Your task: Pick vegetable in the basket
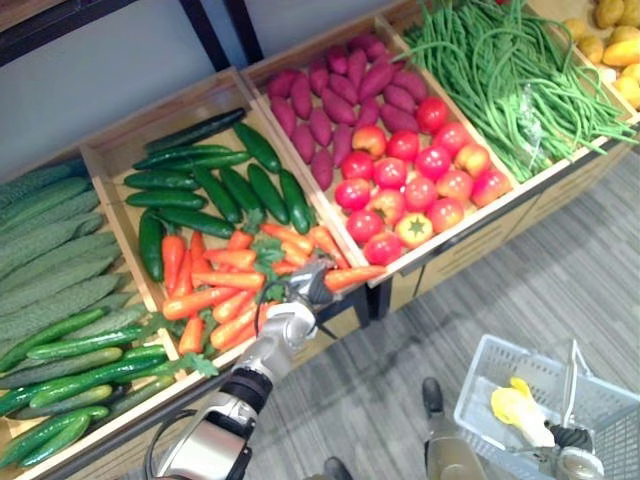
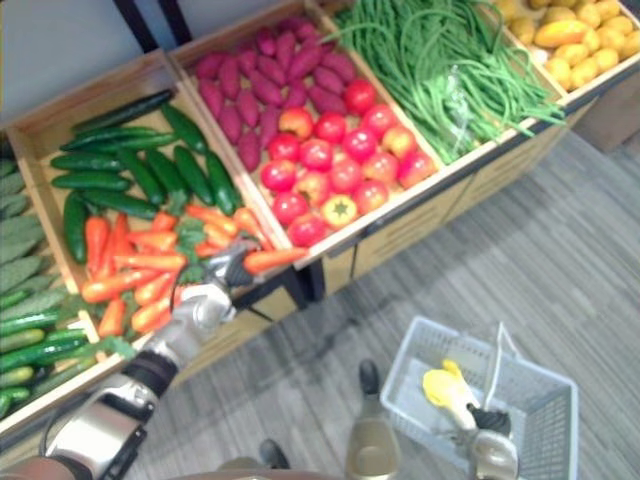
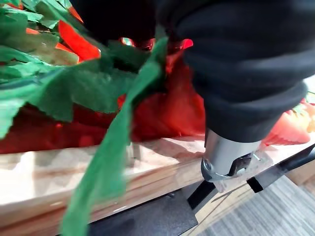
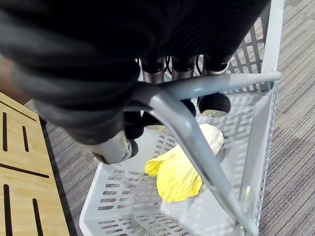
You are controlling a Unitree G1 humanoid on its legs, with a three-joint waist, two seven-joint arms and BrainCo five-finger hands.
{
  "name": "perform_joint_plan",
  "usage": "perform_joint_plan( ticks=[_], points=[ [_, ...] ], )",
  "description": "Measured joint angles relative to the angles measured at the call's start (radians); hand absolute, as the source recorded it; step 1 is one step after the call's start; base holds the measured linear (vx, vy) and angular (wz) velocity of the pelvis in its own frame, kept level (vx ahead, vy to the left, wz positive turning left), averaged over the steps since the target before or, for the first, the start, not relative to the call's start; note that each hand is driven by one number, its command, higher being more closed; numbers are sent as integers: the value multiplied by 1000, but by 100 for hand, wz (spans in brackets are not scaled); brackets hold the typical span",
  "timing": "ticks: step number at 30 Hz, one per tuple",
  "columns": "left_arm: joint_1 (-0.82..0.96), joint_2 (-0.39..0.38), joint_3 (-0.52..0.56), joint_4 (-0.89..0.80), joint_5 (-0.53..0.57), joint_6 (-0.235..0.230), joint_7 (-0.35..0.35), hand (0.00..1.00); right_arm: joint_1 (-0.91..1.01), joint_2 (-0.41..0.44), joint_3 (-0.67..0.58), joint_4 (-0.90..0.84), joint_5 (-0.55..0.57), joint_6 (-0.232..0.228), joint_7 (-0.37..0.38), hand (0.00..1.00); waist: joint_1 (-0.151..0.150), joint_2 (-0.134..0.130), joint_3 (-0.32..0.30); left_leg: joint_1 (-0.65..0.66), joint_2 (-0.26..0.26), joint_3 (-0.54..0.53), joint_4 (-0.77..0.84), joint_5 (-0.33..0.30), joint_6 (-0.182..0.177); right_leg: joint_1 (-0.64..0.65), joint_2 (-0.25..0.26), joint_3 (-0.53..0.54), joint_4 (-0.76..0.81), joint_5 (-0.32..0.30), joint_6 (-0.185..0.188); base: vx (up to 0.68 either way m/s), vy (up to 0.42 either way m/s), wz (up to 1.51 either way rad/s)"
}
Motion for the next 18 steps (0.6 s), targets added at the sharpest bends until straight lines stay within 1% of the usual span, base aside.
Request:
perform_joint_plan(
  ticks=[10, 15, 18],
  points=[
    [16, -8, 0, -12, -1, 1, -7, 100, 5, 1, 8, 1, 0, 1, 0, 100, 1, -1, 0, 12, 4, -15, 1, 0, 0, 22, -1, -14, 8, -4, -6, -49, -44, 3],
    [54, -8, 14, -127, -7, 3, -7, 100, 14, 2, 7, 1, -1, 4, 1, 100, 4, -1, -1, 15, 5, -41, 1, 1, 1, 41, -5, -40, 8, -5, -7, -39, -53, 13],
    [65, -8, 40, -162, -8, 4, -6, 100, 17, 2, 7, 1, -1, 4, 2, 100, 3, -1, -1, 20, 4, -56, 2, 2, 3, 54, -10, -50, 8, -5, -7, -35, -37, 11]
  ],
)
